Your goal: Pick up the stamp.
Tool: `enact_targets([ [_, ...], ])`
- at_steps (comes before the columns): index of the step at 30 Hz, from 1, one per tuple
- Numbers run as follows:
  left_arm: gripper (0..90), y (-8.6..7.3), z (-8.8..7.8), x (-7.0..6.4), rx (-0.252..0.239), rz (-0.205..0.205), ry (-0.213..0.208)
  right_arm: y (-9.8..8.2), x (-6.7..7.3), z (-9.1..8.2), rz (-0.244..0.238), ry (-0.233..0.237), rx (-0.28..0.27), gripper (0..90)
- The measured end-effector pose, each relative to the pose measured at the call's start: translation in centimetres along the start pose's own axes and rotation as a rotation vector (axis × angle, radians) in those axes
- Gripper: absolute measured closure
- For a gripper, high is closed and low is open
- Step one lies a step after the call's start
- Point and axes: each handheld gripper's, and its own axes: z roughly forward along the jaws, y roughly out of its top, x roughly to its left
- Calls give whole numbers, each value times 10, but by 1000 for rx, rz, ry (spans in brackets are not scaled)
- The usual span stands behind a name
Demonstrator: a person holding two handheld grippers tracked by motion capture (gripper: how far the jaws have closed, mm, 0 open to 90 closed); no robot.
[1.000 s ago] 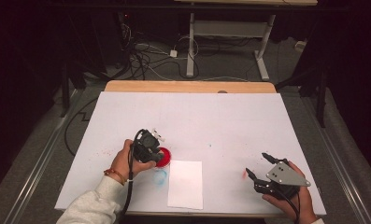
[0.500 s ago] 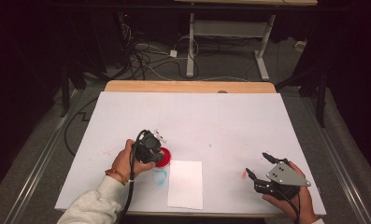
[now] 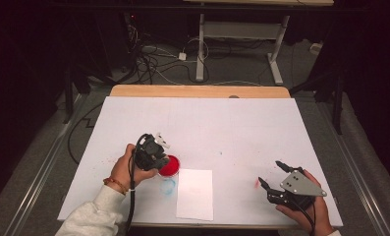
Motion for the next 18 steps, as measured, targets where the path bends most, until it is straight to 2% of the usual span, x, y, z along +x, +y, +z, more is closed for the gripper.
enact_targets([
  [5, 734, -1, -12, -1, -40, -2, 1, 0, 0, 0, -4, 0, 2, 279],
  [7, 734, 0, -13, -2, -42, -4, 6, 0, 0, 0, -3, 1, 3, 280],
  [14, 734, -1, -8, 0, -48, -18, 3, 0, 1, 0, -4, 3, 2, 280],
  [16, 734, -1, -4, 0, -34, -21, -3, 0, 1, 0, -4, 5, 2, 280],
  [18, 734, 0, 0, -1, -12, -7, 8, 0, 1, 1, -5, 5, 3, 280],
])
